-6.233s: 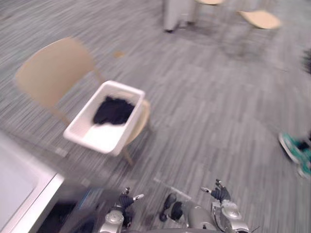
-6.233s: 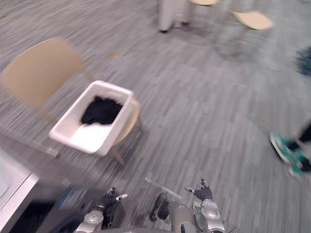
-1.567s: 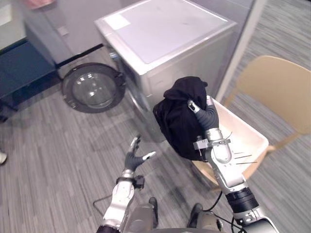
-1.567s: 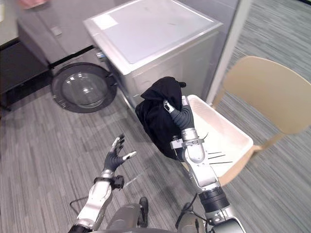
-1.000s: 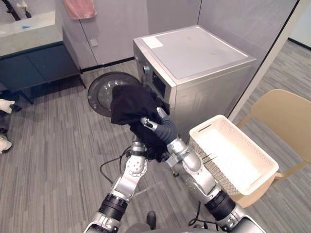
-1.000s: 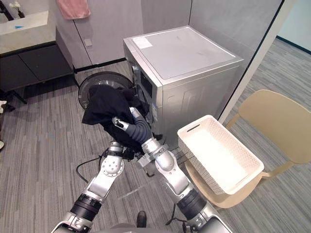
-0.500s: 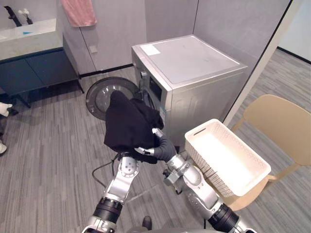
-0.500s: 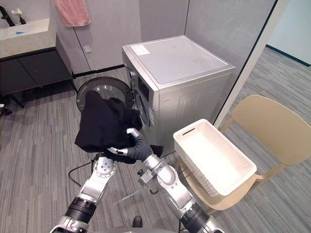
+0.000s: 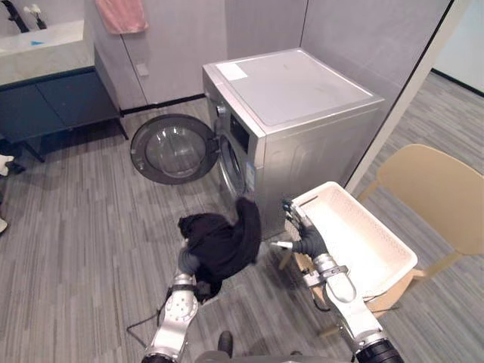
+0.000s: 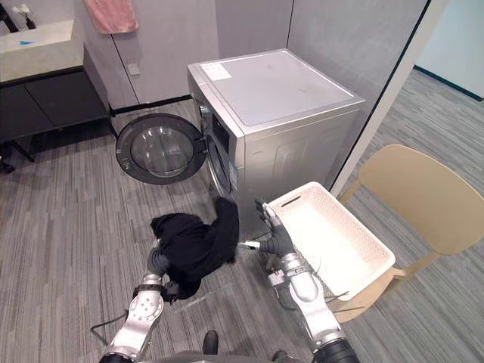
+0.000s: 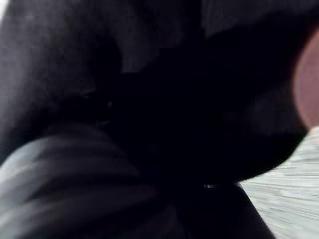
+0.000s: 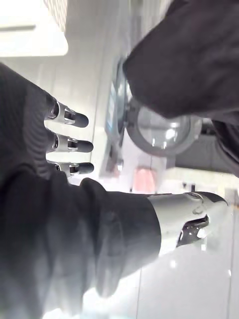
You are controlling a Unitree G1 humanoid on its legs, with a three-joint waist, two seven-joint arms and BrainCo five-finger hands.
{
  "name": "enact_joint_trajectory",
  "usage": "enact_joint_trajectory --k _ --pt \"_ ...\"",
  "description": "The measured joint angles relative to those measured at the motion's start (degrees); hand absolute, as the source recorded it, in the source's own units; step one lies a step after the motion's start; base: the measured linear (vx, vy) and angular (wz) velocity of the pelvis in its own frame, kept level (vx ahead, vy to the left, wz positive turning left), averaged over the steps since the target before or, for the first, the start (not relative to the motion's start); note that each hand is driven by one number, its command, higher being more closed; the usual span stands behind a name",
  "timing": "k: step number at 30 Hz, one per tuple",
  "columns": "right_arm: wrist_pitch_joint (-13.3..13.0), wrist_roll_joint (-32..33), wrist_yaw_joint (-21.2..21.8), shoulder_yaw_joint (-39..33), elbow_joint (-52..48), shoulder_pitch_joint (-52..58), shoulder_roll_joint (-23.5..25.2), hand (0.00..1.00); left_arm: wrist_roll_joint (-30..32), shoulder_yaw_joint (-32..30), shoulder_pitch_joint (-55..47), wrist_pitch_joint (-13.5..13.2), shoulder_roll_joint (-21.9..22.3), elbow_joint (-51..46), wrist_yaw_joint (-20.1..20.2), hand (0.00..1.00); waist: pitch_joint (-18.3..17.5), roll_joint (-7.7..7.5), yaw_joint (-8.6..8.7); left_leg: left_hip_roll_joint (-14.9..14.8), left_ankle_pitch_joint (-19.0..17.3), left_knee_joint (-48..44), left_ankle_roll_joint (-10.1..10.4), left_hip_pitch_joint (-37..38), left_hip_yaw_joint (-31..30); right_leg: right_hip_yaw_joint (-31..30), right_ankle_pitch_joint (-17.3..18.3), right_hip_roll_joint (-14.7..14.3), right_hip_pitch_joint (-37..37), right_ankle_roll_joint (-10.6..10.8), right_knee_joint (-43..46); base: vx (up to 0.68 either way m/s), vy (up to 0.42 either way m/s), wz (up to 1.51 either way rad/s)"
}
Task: Pick up the laundry basket with both hands and put the clothes into the washing machine.
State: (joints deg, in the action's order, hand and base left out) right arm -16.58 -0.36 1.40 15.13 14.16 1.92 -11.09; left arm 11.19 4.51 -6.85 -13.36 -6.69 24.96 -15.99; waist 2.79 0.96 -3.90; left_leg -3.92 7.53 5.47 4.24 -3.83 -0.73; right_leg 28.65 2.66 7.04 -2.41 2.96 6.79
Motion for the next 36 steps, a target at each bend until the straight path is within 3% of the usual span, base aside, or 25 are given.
enact_joint_trajectory --k 5,6,7,9,10,12,16,17,19,20,21,23,24,26,28,30,31,33,34,35,36 --pt "1.1 -9.2 -0.2 -0.3 10.3 -0.1 -1.3 0.00 -1.7 -3.0 -1.1 0.1 -0.8 8.6 2.3 1.00 2.9 -0.05 -0.20 0.3 0.2 -0.8 0.5 -3.2 -3.3 7.2 3.3 1.6 -0.1 0.0 3.1 0.02 -0.051 0.69" --pt "1.4 -10.5 -0.2 -0.7 11.4 0.1 -1.2 0.00 -1.7 -3.0 -1.3 0.3 -0.9 9.5 2.4 1.00 3.2 0.06 -0.20 -0.1 -0.1 -1.6 0.0 -4.3 -1.1 8.5 3.7 2.0 0.0 0.2 3.6 0.01 -0.030 1.01" --pt "2.0 -13.1 -0.5 -1.3 13.3 0.2 -1.3 0.00 -1.8 -3.0 -1.7 0.6 -0.7 11.5 2.8 1.00 3.4 0.19 -0.24 -1.0 -1.6 -2.8 -2.2 -5.8 5.7 11.0 4.1 3.1 0.0 0.8 3.5 0.08 0.006 0.92" --pt "1.9 -14.3 -1.3 -2.1 15.5 0.0 -1.2 0.00 -1.7 -3.0 -1.8 0.6 -0.5 14.0 3.5 1.00 3.7 0.19 -0.16 -1.9 -2.9 -3.6 -4.2 -6.2 14.7 13.1 4.0 4.6 0.2 1.1 3.6 0.17 0.043 0.84" --pt "2.1 -16.4 -2.4 -2.5 19.3 -0.5 -1.1 0.00 -1.6 -3.1 -2.2 0.7 -0.4 16.8 3.7 1.00 3.7 0.68 -0.03 -3.5 -1.3 -6.0 -4.4 -6.8 21.9 14.9 4.0 5.6 0.6 2.0 5.0 0.21 0.058 0.71" --pt "2.7 -18.1 -2.7 -2.9 23.5 -1.2 -0.4 0.00 -1.5 -4.7 -2.5 0.9 -0.2 19.6 4.1 1.00 4.2 0.17 -0.08 -2.7 -0.7 -7.6 -3.1 -7.2 21.3 15.4 3.9 6.3 1.8 2.8 4.8 0.19 0.060 0.55" --pt "4.1 -20.6 -3.0 -3.9 30.0 -3.8 2.1 0.00 -1.5 -7.5 -3.1 1.8 -0.4 24.4 4.7 1.00 5.9 -1.70 -0.34 -0.7 -6.9 -13.6 -4.1 -7.6 21.1 15.3 3.9 8.9 4.7 5.0 4.3 0.19 0.122 0.20" --pt "4.6 -20.8 -3.6 -3.9 30.2 -3.7 2.1 0.00 -1.5 -7.6 -3.8 2.0 -0.4 24.9 4.8 1.00 6.1 -1.63 -0.28 0.2 -10.3 -16.8 -4.7 -7.8 20.3 14.9 4.9 11.9 4.6 5.8 9.2 0.16 0.172 0.23" --pt "4.7 -20.8 -4.2 -4.7 29.9 -2.8 1.9 0.00 -1.5 -7.1 -4.0 2.3 -0.4 25.1 4.8 1.00 6.5 -1.22 0.52 1.8 -14.4 -19.7 -6.1 -6.9 18.1 8.5 5.4 16.7 1.7 1.8 22.3 0.18 0.185 0.53" --pt "4.9 -20.8 -4.2 -4.7 29.9 -2.1 1.9 0.00 -1.5 -6.5 -3.8 2.2 -0.7 25.0 4.8 1.00 7.0 -0.97 1.77 2.1 -16.1 -21.1 -6.8 -5.8 15.8 -2.2 4.2 17.3 -3.3 -1.4 32.7 0.22 0.106 0.98" --pt "5.0 -20.8 -4.3 -4.6 29.9 -1.9 2.4 0.00 -1.6 -6.2 -3.1 2.3 -1.0 25.0 4.8 1.00 7.9 -0.40 2.90 2.1 -17.3 -22.0 -7.3 -5.2 12.8 -8.7 9.3 13.5 -6.2 0.3 37.4 0.24 0.061 1.06" --pt "5.3 -20.7 -4.5 -4.6 29.4 -2.0 2.5 0.00 -1.6 -6.0 -1.3 2.3 -1.5 25.0 4.8 1.00 9.2 -0.98 3.31 2.2 -18.3 -21.6 -7.3 -2.9 10.2 -11.9 14.0 8.7 -10.7 -0.5 38.9 0.30 0.006 0.88" --pt "5.3 -20.6 -5.1 -4.6 29.3 -2.0 2.4 0.00 -1.6 -5.6 -0.5 2.3 -1.4 25.1 4.7 1.00 9.8 -0.93 3.44 2.2 -19.1 -21.6 -7.0 -1.6 8.8 -11.7 14.5 6.7 -13.5 -0.2 36.8 0.34 0.009 0.73" --pt "5.4 -20.5 -5.2 -4.6 29.3 -2.2 2.1 0.00 -1.6 -4.6 0.9 2.3 -1.3 25.1 4.8 1.00 10.7 -0.84 4.08 2.2 -19.9 -21.7 -6.1 0.5 6.5 -11.4 14.0 4.7 -17.0 0.1 30.2 0.31 -0.042 0.82" --pt "5.6 -20.5 -5.2 -4.6 28.7 -2.3 2.1 0.00 -1.6 -4.4 1.8 2.3 -0.7 25.1 4.8 1.00 10.8 -0.86 4.93 2.2 -21.3 -21.6 -4.1 2.1 3.7 -11.5 10.9 3.7 -19.4 0.3 21.5 0.38 -0.127 0.85" --pt "5.7 -20.5 -5.2 -4.6 26.8 -1.3 2.2 0.00 -1.5 -4.0 1.6 2.3 -0.7 25.1 4.8 1.00 10.2 -2.08 5.16 2.2 -23.2 -21.6 -1.0 4.3 2.0 -11.7 2.5 2.8 -19.6 -1.4 14.8 0.53 -0.224 0.75" --pt "5.7 -20.5 -5.2 -4.7 25.9 -0.5 1.7 0.00 -1.5 -4.0 1.4 2.2 -0.2 25.1 4.8 1.00 9.8 -0.59 6.07 0.8 -24.4 -23.2 0.8 5.5 1.2 -11.1 -0.6 2.0 -18.4 -3.2 16.3 0.53 -0.246 0.65" --pt "5.6 -20.5 -5.1 -4.6 24.7 -0.9 1.6 0.00 -1.4 -4.0 1.5 1.9 0.0 25.0 4.8 1.00 10.1 0.81 5.96 -2.5 -23.6 -33.5 2.2 1.0 1.7 -9.8 2.0 -0.3 -16.5 -4.0 15.3 0.46 -0.249 0.21" --pt "5.7 -20.6 -5.1 -4.2 24.6 -1.4 1.8 0.00 -1.4 -4.1 1.3 2.0 0.1 25.1 4.9 1.00 10.6 1.61 5.74 -5.4 -20.1 -46.1 5.2 -3.8 2.6 -9.7 3.1 -2.8 -13.9 -5.5 14.0 0.60 -0.317 -0.37" --pt "5.7 -20.6 -5.1 -3.8 24.6 -1.4 1.8 0.00 -1.5 -4.1 0.8 2.0 0.3 24.9 5.3 1.00 11.0 2.26 5.11 -8.8 -18.9 -58.0 4.7 -7.7 3.1 -9.9 4.0 -5.5 -10.0 -6.8 12.1 0.60 -0.287 -0.52" --pt "5.8 -20.5 -5.2 -3.8 24.7 -1.3 1.9 0.00 -1.5 -4.1 1.0 2.0 0.2 24.8 5.5 1.00 11.1 2.19 4.67 -9.9 -19.4 -62.2 4.1 -8.7 4.0 -10.5 4.4 -6.5 -8.1 -7.3 11.2 0.70 -0.257 -0.78"
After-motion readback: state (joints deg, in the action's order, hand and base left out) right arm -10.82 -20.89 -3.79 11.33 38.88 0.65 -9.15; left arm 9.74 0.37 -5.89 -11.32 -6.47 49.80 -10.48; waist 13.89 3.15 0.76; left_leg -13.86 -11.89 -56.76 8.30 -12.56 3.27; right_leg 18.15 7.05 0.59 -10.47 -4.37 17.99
